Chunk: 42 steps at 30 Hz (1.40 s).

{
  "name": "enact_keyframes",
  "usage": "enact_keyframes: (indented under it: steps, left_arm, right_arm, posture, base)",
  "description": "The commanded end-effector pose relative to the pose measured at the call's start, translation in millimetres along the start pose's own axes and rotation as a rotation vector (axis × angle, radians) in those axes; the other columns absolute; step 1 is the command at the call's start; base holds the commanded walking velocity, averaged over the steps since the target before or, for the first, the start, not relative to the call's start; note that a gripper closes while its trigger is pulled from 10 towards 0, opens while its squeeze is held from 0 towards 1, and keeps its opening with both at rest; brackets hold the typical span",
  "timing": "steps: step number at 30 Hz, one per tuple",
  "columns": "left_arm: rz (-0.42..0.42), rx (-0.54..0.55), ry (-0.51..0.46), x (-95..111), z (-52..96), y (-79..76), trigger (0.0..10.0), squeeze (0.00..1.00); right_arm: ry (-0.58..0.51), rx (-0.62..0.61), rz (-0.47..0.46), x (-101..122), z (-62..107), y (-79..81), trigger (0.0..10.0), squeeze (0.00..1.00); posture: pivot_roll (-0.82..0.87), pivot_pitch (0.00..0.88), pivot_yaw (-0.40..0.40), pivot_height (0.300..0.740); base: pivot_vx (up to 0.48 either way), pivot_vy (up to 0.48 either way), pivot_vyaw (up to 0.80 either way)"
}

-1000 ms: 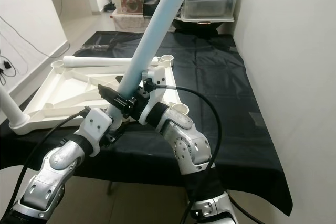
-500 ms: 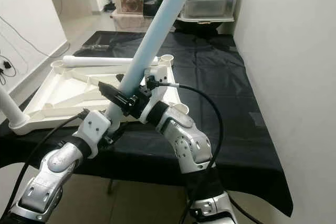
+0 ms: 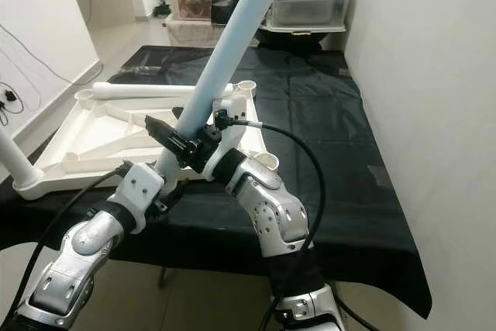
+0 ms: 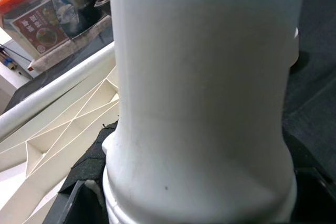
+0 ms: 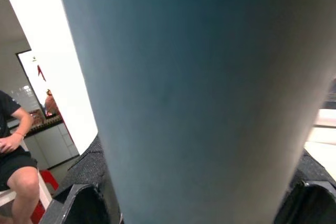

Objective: Building children table

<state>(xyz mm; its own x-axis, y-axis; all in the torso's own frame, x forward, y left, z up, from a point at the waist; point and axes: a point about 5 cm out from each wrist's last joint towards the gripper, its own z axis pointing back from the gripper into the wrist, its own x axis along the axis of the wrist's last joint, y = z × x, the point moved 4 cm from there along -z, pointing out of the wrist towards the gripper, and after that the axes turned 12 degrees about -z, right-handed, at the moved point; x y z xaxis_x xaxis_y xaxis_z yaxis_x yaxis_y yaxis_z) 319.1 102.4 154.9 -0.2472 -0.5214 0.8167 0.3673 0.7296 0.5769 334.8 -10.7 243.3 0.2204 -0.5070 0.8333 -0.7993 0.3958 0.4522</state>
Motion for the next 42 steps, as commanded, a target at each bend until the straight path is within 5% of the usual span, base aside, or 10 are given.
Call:
enact_keyframes:
  steps: [1, 11, 13, 15, 16, 40, 41, 42]
  left_arm:
    - [-0.023, -0.031, -0.004, 0, 0.2, -8.4, 10.0, 0.0]
    - [-0.018, -0.036, -0.003, -1, 1.1, -10.1, 10.0, 0.0]
    - [-0.017, -0.035, -0.002, -1, 0.5, -10.2, 10.0, 0.0]
    - [-0.016, -0.034, -0.002, -1, -0.1, -10.4, 10.0, 0.0]
    - [-0.016, -0.034, -0.002, 0, -0.7, -10.7, 10.0, 0.0]
    - [0.054, -0.007, 0.063, -12, -2.1, -6.7, 10.0, 0.0]
    - [0.06, -0.002, 0.072, -14, -1.4, -5.7, 10.0, 0.79]
    - [0.059, 0.004, 0.079, -16, -0.8, -4.5, 10.0, 1.0]
  right_arm:
    - [-0.026, 0.03, 0.017, 6, -7.6, 9.5, 10.0, 0.0]
    - [-0.038, 0.024, 0.022, 8, -10.4, 11.2, 10.0, 0.0]
    - [-0.038, 0.025, 0.022, 7, -11.2, 12.0, 4.5, 0.0]
    - [-0.038, 0.026, 0.023, 7, -11.4, 12.3, 4.0, 0.0]
    - [-0.039, 0.028, 0.026, 7, -11.5, 12.6, 0.0, 0.0]
    - [-0.062, 0.007, 0.022, 10, -13.0, 7.9, 0.0, 0.0]
    - [-0.066, 0.004, 0.023, 10, -12.9, 7.0, 0.0, 0.0]
    - [-0.068, 0.003, 0.023, 11, -12.9, 6.6, 0.0, 0.0]
  posture:
    - [0.01, 0.013, 0.038, 0.74]
    - [0.01, 0.017, 0.034, 0.74]
    - [0.01, 0.019, 0.034, 0.74]
    - [0.01, 0.019, 0.034, 0.74]
    - [0.01, 0.019, 0.034, 0.74]
    - [0.01, 0.022, 0.033, 0.74]
    - [0.01, 0.023, 0.034, 0.74]
    - [0.01, 0.023, 0.034, 0.74]
  base:
    - [0.0, 0.0, 0.0]
    - [0.0, 0.0, 0.0]
    - [0.0, 0.0, 0.0]
    - [0.0, 0.0, 0.0]
    - [0.0, 0.0, 0.0]
    - [0.0, 0.0, 0.0]
    - [0.0, 0.0, 0.0]
    - [0.0, 0.0, 0.0]
